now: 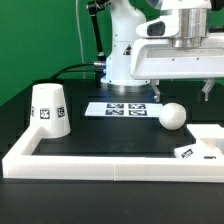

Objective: Assemble lamp

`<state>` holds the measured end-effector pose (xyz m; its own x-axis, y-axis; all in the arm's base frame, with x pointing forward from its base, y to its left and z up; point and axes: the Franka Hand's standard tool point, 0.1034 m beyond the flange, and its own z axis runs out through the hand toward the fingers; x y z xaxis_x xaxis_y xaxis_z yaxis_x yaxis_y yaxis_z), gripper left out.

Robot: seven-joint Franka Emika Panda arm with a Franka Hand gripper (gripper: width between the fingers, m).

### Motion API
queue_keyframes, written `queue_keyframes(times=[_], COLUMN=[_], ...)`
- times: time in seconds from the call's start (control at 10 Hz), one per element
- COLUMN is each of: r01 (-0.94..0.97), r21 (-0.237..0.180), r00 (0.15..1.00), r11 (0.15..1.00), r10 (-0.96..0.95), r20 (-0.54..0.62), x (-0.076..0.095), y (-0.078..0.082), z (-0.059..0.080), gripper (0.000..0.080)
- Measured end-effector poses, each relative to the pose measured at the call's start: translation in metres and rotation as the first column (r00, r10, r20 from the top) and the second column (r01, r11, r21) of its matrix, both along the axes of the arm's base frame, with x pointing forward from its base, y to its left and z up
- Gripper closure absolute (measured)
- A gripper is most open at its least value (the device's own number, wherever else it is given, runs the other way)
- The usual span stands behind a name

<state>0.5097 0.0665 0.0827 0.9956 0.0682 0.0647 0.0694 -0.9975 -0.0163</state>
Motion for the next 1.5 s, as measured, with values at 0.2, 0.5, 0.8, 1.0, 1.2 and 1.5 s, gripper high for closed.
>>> queue_keyframes(times=[0.2,0.5,0.8,1.0,1.2,1.5], r01=[0.177,0.353,0.360,0.366,0.362,0.334], r21=[0.013,0.062,0.063,0.056,0.036,0.020], r00=[0.984,0.934,0.930,0.921,0.890,0.829], r11=[0.984,0.934,0.931,0.929,0.932,0.942], r10=[-0.176,-0.347,-0.352,-0.353,-0.333,-0.283], r20=[-0.035,-0.089,-0.106,-0.168,-0.312,-0.483], x=[-0.027,-0.039,-0.041,-0.043,-0.049,-0.057], y=[-0.012,-0.023,-0.022,-0.022,-0.017,-0.010], z=[-0.007,-0.016,-0.016,-0.015,-0.019,-0.023], gripper=[0.0101,0.0101,0.0101,0.0101,0.0101,0.0101])
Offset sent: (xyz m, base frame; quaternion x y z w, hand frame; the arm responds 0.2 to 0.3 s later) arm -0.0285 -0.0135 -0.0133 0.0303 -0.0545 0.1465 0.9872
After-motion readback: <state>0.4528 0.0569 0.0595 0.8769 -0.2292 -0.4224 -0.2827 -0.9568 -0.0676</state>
